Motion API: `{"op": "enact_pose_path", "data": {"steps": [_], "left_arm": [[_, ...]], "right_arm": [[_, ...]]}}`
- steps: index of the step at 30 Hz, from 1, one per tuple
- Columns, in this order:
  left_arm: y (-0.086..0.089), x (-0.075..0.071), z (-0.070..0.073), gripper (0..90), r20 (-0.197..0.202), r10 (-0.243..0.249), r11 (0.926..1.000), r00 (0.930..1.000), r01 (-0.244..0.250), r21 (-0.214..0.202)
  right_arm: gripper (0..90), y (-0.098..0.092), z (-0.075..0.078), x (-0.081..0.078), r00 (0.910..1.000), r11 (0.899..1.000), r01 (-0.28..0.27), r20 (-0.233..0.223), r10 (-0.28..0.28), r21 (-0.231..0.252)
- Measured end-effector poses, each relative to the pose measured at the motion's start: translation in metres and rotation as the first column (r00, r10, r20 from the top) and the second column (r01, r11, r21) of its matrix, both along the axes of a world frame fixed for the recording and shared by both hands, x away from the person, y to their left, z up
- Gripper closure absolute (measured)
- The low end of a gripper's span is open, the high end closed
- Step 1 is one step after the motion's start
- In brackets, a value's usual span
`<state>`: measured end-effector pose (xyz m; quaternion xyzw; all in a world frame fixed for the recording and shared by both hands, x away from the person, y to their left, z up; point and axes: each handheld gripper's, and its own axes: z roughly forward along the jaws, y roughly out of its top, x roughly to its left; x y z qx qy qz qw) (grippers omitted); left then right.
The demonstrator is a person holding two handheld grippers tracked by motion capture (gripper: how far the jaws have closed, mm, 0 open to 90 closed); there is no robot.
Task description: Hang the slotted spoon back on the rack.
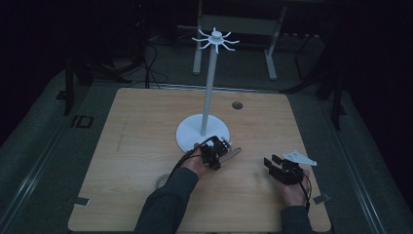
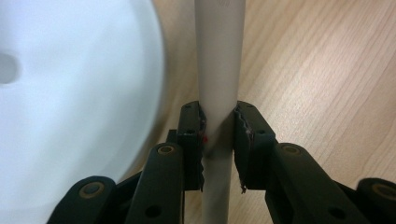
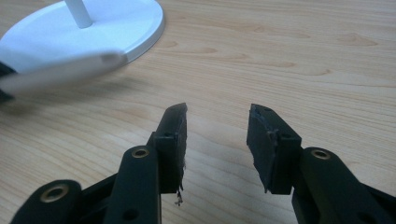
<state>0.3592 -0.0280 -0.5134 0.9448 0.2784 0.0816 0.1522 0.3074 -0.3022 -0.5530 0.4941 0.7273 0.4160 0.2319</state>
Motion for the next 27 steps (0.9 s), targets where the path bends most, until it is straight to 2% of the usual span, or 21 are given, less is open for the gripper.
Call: {"op": "enact_pose_path", "data": {"steps": [2,3,5,10,12,14,18,25,27], "left_arm": [[0.003,-0.001,0.003,74.2,0.009,0.009,0.9999,0.9999,-0.008,-0.014],[0.01,-0.003,0.009,74.2,0.035,0.036,0.998,0.9987,-0.034,-0.052],[0.016,-0.004,0.015,74.2,0.057,0.055,0.9954,0.9968,-0.051,-0.082],[0.028,-0.008,0.031,74.2,0.11,0.105,0.9811,0.9883,-0.085,-0.174],[0.032,-0.01,0.037,74.2,0.131,0.119,0.9764,0.9842,-0.092,-0.195],[0.036,-0.013,0.044,74.2,0.156,0.14,0.9689,0.9777,-0.103,-0.225],[0.045,-0.019,0.055,74.2,0.219,0.189,0.9488,0.9573,-0.121,-0.292],[0.057,-0.027,0.07,74.2,0.272,0.241,0.926,0.9317,-0.137,-0.352],[0.06,-0.029,0.073,74.2,0.289,0.26,0.9193,0.9215,-0.145,-0.366]], "right_arm": [[57.4,0.0,0.0,0.0,1.0,1.0,-0.002,0.0,0.002,0.0],[57.5,0.0,0.0,0.0,1.0,1.0,-0.003,0.0,0.003,-0.001],[57.4,0.001,-0.001,0.0,1.0,1.0,-0.002,-0.001,0.002,-0.002],[57.4,0.0,0.0,0.0,1.0,1.0,-0.002,0.003,0.002,-0.003],[57.5,0.0,-0.001,0.0,1.0,1.0,0.0,0.0,0.0,-0.002],[57.5,0.0,-0.001,0.0,1.0,1.0,0.0,0.0,0.0,-0.002],[57.5,0.0,-0.001,0.0,1.0,1.0,0.003,0.001,-0.003,-0.002],[57.5,0.0,-0.002,0.001,1.0,1.0,0.001,-0.005,-0.001,-0.005],[57.5,0.0,-0.002,0.001,1.0,1.0,0.001,-0.006,-0.001,-0.005]]}}
